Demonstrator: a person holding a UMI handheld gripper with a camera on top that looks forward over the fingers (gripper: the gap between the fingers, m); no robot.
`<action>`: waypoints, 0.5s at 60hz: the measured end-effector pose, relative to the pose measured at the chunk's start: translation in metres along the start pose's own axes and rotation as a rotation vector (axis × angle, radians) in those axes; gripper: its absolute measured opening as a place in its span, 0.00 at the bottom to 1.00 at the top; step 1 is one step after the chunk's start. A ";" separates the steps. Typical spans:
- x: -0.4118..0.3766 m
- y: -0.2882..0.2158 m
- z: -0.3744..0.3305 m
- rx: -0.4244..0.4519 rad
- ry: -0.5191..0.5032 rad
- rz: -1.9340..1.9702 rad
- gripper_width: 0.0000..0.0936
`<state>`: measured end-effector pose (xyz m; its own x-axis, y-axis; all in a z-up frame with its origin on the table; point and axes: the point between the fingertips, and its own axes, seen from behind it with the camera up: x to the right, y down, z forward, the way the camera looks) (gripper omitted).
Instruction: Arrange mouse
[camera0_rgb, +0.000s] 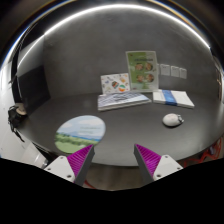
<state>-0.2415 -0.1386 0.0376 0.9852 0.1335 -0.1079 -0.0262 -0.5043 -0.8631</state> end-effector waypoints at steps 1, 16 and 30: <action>0.013 -0.001 0.003 0.002 0.010 -0.007 0.89; 0.190 -0.014 0.045 -0.022 0.128 -0.068 0.89; 0.234 -0.026 0.091 -0.063 0.064 -0.026 0.89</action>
<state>-0.0255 -0.0168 -0.0096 0.9942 0.0940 -0.0524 0.0085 -0.5539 -0.8325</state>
